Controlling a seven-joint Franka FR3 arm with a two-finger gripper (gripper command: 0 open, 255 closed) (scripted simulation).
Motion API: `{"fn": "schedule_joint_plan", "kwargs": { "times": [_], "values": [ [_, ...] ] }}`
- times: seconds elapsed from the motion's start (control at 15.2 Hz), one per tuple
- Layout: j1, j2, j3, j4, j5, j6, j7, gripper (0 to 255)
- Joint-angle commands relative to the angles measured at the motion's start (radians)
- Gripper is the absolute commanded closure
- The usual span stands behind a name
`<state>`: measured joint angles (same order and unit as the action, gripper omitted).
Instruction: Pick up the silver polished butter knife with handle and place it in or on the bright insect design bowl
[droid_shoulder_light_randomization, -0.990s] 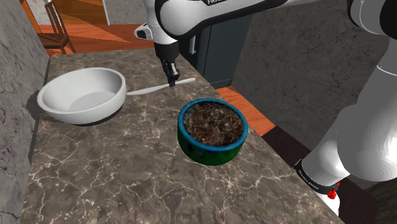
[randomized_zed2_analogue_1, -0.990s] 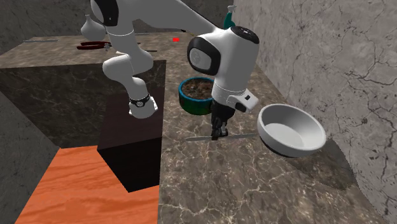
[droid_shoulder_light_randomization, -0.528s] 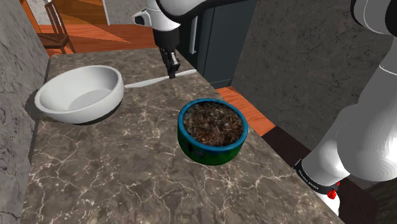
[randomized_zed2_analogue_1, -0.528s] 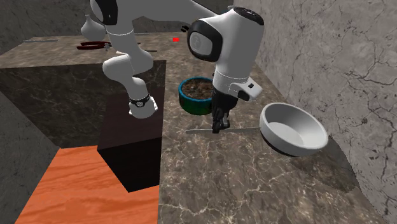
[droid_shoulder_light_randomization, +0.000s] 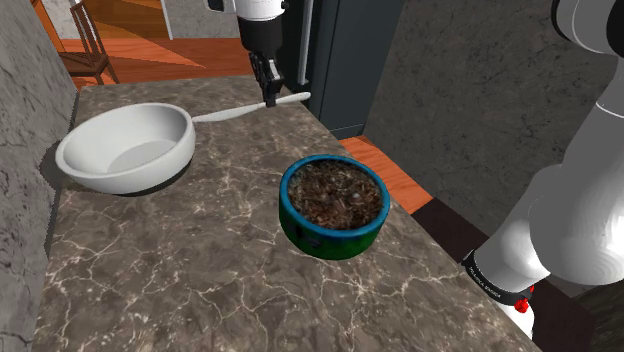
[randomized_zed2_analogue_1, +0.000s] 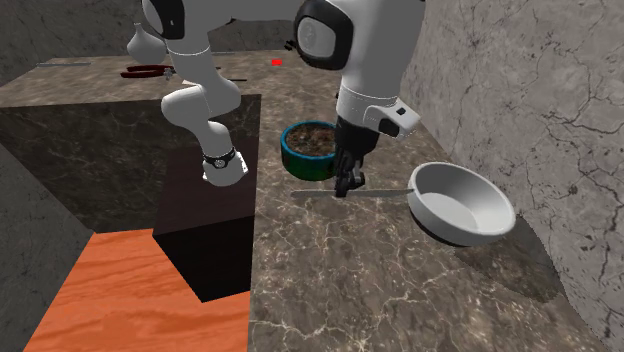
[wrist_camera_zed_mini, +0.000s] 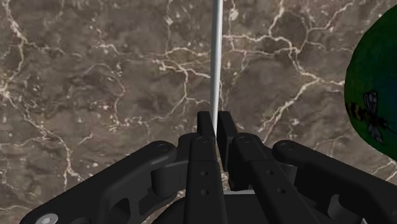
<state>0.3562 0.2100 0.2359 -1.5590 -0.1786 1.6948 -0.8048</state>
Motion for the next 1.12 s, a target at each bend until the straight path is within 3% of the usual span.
{"fn": "schedule_joint_plan", "kwargs": {
  "times": [0.0, 0.73, 1.06],
  "values": [
    [0.000, -0.004, 0.000, 0.024, 0.002, -0.027, -0.005, 255],
    [0.010, 0.021, 0.003, 0.196, -0.003, -0.175, -0.020, 255],
    [0.016, -0.179, 0.022, -0.049, 0.045, -0.129, 0.017, 255]
  ]
}}
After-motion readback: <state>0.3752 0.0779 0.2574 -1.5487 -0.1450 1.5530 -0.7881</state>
